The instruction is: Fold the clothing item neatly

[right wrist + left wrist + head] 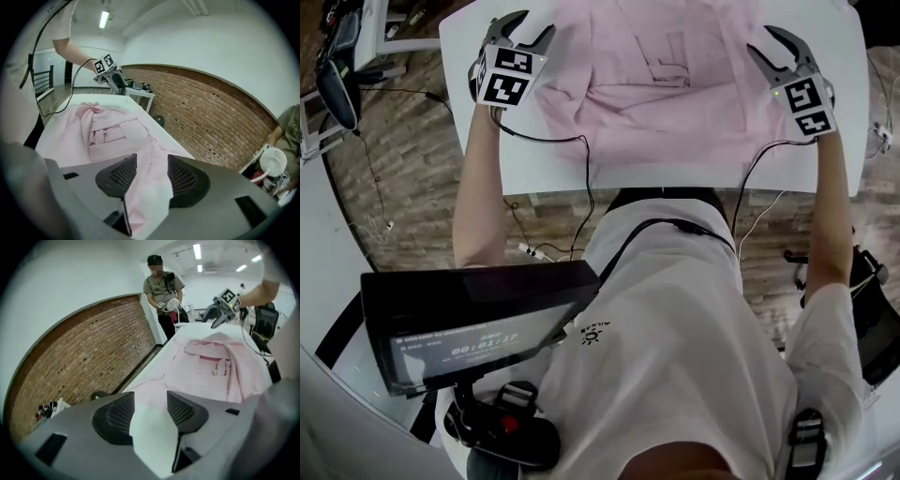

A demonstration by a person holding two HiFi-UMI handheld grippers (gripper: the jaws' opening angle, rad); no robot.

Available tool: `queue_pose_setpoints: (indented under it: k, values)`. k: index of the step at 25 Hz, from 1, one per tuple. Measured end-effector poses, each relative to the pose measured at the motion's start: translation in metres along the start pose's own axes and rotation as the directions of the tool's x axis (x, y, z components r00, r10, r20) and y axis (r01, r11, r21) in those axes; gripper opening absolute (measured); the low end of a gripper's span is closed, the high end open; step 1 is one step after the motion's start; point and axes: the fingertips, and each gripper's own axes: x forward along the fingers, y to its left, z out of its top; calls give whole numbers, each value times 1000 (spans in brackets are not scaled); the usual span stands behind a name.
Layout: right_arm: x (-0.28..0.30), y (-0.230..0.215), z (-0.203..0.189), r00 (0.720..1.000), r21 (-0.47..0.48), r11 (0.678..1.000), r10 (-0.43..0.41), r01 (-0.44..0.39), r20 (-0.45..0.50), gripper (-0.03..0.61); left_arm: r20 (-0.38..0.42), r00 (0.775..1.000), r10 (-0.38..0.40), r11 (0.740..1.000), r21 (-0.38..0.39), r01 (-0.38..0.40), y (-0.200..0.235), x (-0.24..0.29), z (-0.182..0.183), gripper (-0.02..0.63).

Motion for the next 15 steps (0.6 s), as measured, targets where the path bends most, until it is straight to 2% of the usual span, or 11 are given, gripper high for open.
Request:
queue_pose_setpoints:
  k: [1,2,3,4,5,6,8,9,13,14,15]
  values:
    - [-15,6,-5,1000,39,999,-14,14,5,201,6,1000,-5,999,-31,5,-6,-17,-6,217]
    - [-27,15,-6,1000,73,997,-26,25,11,201,15,1000,0,998,-56,1,-10,-34,-13,156]
    - [-36,26,-6,999,107,994,-35,32,18,201,23,1000,12,997,-77,-10,-14,-49,-23,50]
    - [-43,39,-5,999,142,989,-41,36,27,199,27,999,21,995,-98,-18,-20,-63,-34,12]
    - [-48,52,-5,998,177,983,-46,39,35,198,26,999,20,993,-119,-17,-27,-72,-45,3]
    - [-52,62,-6,998,210,977,-55,45,41,168,21,1000,10,990,-140,-7,-37,-79,-54,3]
    - [-55,74,-13,996,264,962,-79,65,41,45,13,1000,-24,983,-183,26,-60,-82,-64,3]
    - [-55,77,-18,995,286,955,-89,74,39,16,14,999,-43,978,-204,45,-71,-82,-66,3]
    - [-51,92,-30,995,346,935,-99,83,26,5,-7,996,-89,970,-227,85,-117,-67,-80,5]
    - [-49,97,-31,995,350,933,-99,86,20,5,-25,995,-93,972,-217,85,-128,-62,-86,15]
    - [-48,102,-32,995,348,933,-98,88,11,5,-46,995,-91,976,-204,80,-137,-57,-91,58]
